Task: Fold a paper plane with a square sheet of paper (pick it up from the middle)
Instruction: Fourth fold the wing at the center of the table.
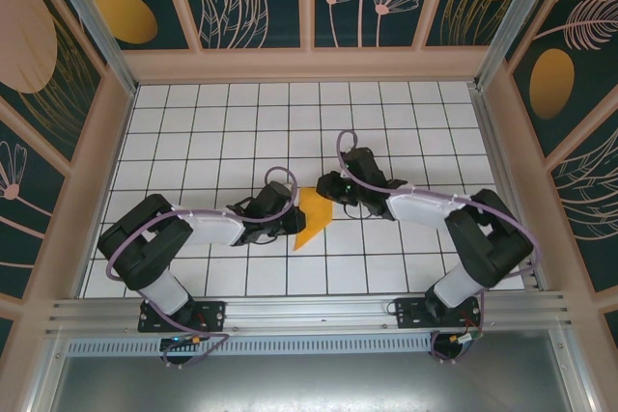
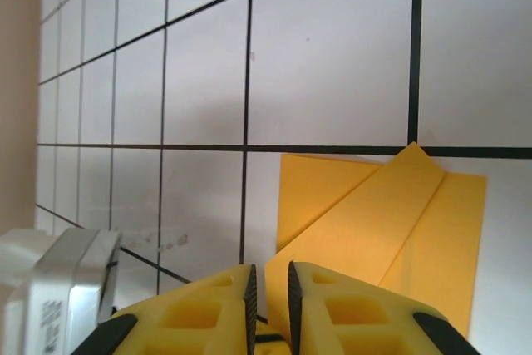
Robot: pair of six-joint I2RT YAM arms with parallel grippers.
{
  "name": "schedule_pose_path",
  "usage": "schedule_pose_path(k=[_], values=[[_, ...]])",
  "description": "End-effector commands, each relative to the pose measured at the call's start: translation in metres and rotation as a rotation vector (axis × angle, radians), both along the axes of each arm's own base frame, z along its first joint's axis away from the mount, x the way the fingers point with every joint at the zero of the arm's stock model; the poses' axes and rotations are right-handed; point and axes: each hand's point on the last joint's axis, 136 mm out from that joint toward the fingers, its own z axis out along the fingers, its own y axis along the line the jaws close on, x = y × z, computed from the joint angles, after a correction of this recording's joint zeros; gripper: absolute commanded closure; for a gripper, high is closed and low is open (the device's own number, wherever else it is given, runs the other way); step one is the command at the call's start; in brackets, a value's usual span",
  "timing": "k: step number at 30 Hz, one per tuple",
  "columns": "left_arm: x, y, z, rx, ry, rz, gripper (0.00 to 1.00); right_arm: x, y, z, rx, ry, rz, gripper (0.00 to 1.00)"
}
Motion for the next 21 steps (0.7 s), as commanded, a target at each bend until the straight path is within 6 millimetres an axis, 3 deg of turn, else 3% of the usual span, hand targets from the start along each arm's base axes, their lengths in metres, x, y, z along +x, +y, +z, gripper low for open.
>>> schedule_pose_path(k=[1, 4, 9, 13, 17, 21], values=[[-0.024, 0.014, -0.021, 0.046, 0.107, -0.009, 0.86, -0.014, -0.006, -0.008, 0.023, 0.032, -0.015, 0.84], [-0.024, 0.015, -0.021, 0.049, 0.106, -0.004, 0.87, -0.02, -0.004, -0.013, 0.046, 0.068, -0.011, 0.86], [-0.025, 0.015, -0.019, 0.04, 0.107, 0.002, 0.87, -0.028, -0.019, -0.034, 0.007, 0.149, -0.093, 0.85], [-0.026, 0.013, -0.02, 0.03, 0.12, -0.005, 0.87, -0.034, -0.005, -0.03, 0.08, 0.15, -0.046, 0.85], [-0.028, 0.013, -0.022, 0.026, 0.127, -0.008, 0.87, -0.027, 0.018, -0.022, 0.114, 0.125, 0.019, 0.87], [-0.028, 0.013, -0.021, 0.025, 0.126, -0.006, 0.87, -0.014, 0.022, -0.036, 0.072, 0.135, 0.006, 0.88]])
